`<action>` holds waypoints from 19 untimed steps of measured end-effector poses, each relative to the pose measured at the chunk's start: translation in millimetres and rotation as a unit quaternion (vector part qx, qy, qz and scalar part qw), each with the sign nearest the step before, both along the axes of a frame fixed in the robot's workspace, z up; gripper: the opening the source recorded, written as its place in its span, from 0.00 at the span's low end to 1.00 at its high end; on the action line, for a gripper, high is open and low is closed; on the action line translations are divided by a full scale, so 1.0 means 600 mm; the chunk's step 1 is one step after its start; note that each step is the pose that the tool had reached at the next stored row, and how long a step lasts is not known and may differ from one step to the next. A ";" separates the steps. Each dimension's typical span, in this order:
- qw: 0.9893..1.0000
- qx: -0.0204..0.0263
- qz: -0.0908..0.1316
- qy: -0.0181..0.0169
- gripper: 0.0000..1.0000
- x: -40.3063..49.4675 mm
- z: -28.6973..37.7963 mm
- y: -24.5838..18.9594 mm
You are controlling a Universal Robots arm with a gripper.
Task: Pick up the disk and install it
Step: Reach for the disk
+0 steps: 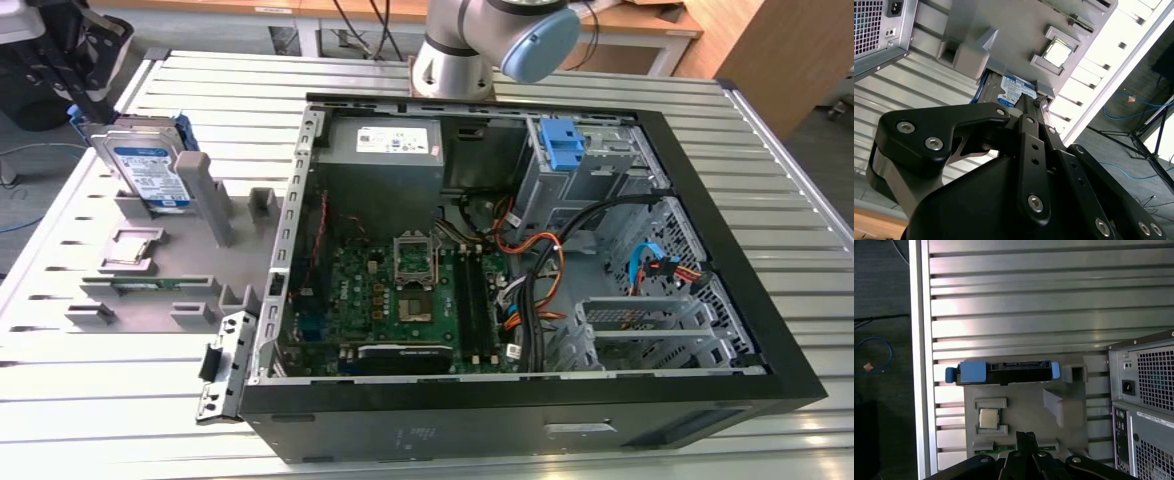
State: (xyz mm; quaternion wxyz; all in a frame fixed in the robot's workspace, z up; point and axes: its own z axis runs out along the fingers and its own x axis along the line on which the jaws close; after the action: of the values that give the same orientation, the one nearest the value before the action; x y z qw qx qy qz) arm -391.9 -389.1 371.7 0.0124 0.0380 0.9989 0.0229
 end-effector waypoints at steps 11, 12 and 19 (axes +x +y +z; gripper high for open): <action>1.000 0.001 0.000 0.000 0.11 0.000 -0.002 0.0025; 1.000 0.001 0.000 0.000 0.11 0.000 -0.002 0.0025; 1.000 0.004 0.000 0.000 0.11 0.000 -0.003 0.0035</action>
State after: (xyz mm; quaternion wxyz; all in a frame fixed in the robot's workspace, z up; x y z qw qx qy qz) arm -391.9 -387.0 369.6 0.0122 0.0381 0.9988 0.0273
